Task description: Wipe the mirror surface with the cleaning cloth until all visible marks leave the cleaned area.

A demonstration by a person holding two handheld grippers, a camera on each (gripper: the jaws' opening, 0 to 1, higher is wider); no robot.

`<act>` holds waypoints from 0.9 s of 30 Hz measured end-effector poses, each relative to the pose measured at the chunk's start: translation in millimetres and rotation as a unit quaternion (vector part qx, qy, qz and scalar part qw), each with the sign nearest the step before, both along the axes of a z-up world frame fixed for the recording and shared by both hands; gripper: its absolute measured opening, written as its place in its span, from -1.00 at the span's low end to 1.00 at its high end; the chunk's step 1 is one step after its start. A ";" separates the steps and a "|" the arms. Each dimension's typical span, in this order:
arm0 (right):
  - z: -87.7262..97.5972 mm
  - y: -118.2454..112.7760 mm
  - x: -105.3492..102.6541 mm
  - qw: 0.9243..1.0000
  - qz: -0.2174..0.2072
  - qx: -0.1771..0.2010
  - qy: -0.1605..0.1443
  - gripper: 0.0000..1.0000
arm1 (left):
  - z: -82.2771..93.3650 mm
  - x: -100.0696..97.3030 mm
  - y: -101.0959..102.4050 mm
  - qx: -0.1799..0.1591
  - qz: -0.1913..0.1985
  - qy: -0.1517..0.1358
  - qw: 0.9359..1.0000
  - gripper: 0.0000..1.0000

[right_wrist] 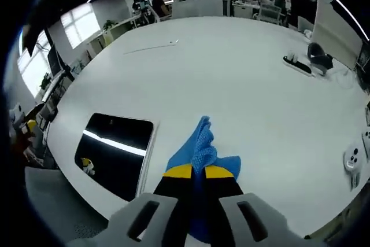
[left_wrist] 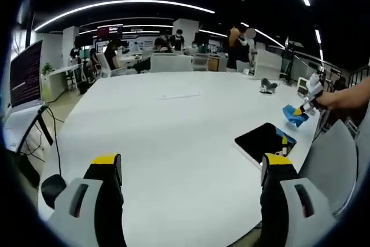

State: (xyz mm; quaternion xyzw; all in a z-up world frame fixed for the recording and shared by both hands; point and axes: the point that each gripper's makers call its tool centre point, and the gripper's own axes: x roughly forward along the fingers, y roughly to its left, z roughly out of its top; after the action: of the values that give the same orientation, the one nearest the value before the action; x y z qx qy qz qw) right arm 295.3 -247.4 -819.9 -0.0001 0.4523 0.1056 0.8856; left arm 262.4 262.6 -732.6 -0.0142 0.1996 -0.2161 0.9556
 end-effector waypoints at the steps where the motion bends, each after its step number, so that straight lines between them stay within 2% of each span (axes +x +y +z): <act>1: 0.7 3.6 3.2 1.000 0.004 0.001 -0.002 -1.00 | 0.2 0.3 0.0 -0.002 0.001 -0.001 1.000 0.98; 10: 6.5 34.0 26.3 1.000 0.015 0.018 -0.008 -1.00 | -4.1 1.4 -8.3 -0.003 -0.006 -0.002 1.000 0.98; 27: -18.6 82.3 38.3 0.999 0.039 0.029 0.014 -1.00 | -9.7 -2.6 -14.1 -0.009 -0.017 -0.004 1.000 0.98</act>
State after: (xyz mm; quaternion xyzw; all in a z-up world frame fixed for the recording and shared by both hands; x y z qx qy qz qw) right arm 333.5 -165.1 -838.5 0.0092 0.4615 0.1535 0.8737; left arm 259.7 248.4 -742.3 -0.0190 0.1944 -0.2343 0.9524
